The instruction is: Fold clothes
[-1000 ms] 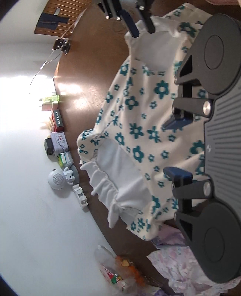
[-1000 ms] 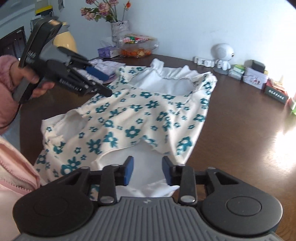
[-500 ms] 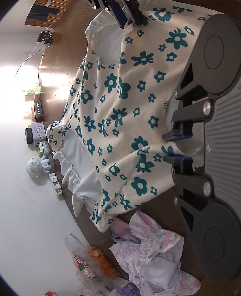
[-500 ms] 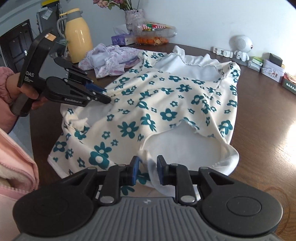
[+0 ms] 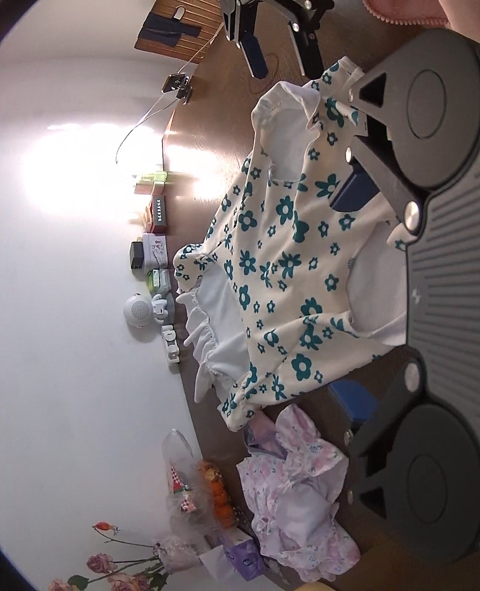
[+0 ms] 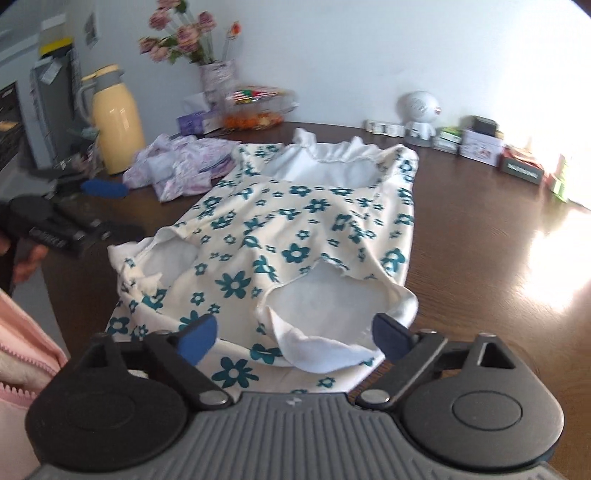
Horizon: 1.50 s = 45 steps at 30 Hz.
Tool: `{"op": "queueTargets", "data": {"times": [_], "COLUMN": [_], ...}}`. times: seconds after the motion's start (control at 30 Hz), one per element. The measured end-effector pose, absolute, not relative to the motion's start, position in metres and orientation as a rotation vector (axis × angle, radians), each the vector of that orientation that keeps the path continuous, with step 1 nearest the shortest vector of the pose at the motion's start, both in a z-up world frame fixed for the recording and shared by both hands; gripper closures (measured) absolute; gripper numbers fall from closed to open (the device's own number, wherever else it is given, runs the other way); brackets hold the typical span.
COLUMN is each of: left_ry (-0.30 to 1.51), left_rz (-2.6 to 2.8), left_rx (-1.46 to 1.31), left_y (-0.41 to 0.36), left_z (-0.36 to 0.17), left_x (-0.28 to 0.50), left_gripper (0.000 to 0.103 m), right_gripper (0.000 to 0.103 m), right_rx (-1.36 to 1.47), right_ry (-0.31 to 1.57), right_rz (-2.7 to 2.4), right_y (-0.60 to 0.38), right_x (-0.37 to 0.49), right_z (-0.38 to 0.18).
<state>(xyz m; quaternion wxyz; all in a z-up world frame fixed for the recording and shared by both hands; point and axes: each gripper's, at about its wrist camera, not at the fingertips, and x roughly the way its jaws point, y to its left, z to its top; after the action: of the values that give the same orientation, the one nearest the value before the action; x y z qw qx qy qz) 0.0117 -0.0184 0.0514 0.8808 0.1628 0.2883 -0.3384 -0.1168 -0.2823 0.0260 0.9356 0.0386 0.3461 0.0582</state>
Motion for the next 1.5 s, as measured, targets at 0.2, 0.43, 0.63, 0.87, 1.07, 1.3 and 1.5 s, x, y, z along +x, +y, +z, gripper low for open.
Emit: {"op": "queueTargets", "data": {"times": [0.2,0.43,0.63,0.87,1.07,1.3,1.5], "left_ry": [0.619,0.72,0.856,0.94,0.973,1.013,1.019], "left_rz": [-0.707,-0.747,-0.69,-0.539,-0.443,-0.421,-0.474], "left_rx": [0.404,0.576,0.645,0.691,0.738,0.754,0.691], "left_y": [-0.06,-0.204,-0.327,-0.406,-0.434,-0.433,-0.426], "left_z": [0.089,0.119,0.08,0.027,0.003,-0.01,-0.004], "left_x": [0.046,0.119,0.176,0.24,0.268,0.282,0.288], "left_gripper": [0.005,0.018,0.062,0.062,0.065,0.091,0.099], "right_gripper": [0.0,0.01,0.047,0.057,0.063,0.079,0.098], "right_rx": [0.174,0.314,0.445,0.514,0.51,0.518,0.548], "right_ry": [0.756,0.895,0.959,1.019,1.08,1.097,1.114], "right_rz": [-0.043,-0.023,0.048,0.074,0.092,0.094,0.055], "right_y": [-0.311,-0.344,-0.358,-0.368,-0.365,-0.36,-0.359], "right_x": [-0.111,-0.079,-0.067,-0.061,-0.044,-0.037,-0.034], "right_z": [0.029,0.019,0.001,-0.004,-0.004,-0.006,-0.008]}}
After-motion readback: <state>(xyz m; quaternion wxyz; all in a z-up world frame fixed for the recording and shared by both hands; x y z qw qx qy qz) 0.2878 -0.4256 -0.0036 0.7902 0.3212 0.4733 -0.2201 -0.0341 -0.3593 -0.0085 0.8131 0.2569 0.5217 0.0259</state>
